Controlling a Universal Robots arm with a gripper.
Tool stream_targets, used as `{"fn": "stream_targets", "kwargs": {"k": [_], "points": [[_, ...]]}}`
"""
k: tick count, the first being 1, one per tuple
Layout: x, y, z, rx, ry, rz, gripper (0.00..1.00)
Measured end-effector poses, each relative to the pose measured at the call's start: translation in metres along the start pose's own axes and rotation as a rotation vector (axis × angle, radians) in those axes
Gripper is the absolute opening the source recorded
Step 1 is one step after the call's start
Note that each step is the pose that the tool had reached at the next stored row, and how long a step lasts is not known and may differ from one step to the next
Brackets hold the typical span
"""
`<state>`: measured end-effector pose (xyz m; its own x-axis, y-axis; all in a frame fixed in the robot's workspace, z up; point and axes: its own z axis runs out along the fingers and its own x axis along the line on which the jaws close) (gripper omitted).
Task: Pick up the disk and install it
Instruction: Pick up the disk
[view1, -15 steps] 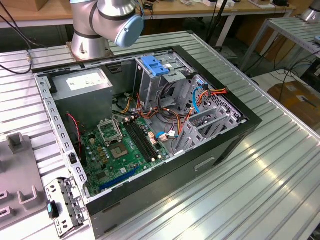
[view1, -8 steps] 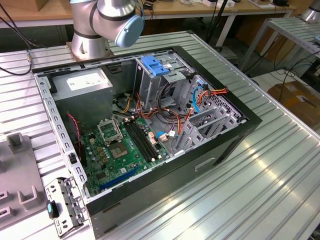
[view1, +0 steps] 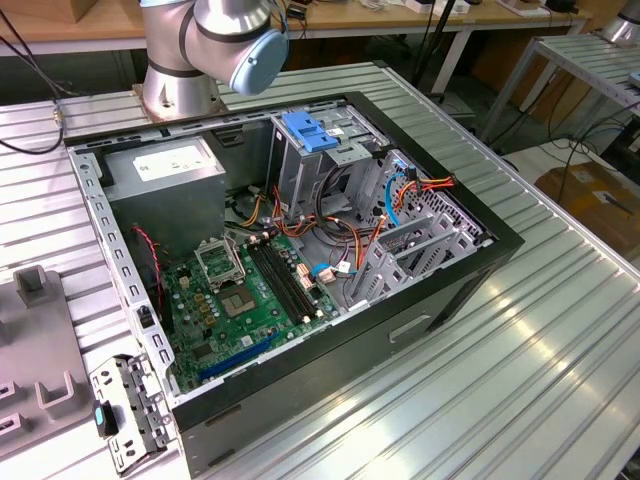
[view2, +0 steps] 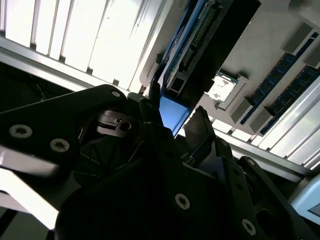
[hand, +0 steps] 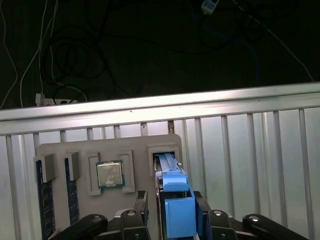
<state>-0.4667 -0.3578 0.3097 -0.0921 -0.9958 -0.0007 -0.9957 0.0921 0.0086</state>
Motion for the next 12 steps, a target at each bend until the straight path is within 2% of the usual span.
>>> {"fn": "stream_targets", "kwargs": {"k": [4,6,7,12], "points": [[0.0000,0.0000,0.0077,0.0015,-0.0001,-0.004,0.48],[0.0000,0.0000,0.0077,0.0015,0.0000,-0.004,0.47],[0.0000,0.0000,0.0078,0.0014,0.0000,-0.004,0.39],[-0.0013,0.0000,0.0123,0.0029,0.0002,-0.004,0.39]]}}
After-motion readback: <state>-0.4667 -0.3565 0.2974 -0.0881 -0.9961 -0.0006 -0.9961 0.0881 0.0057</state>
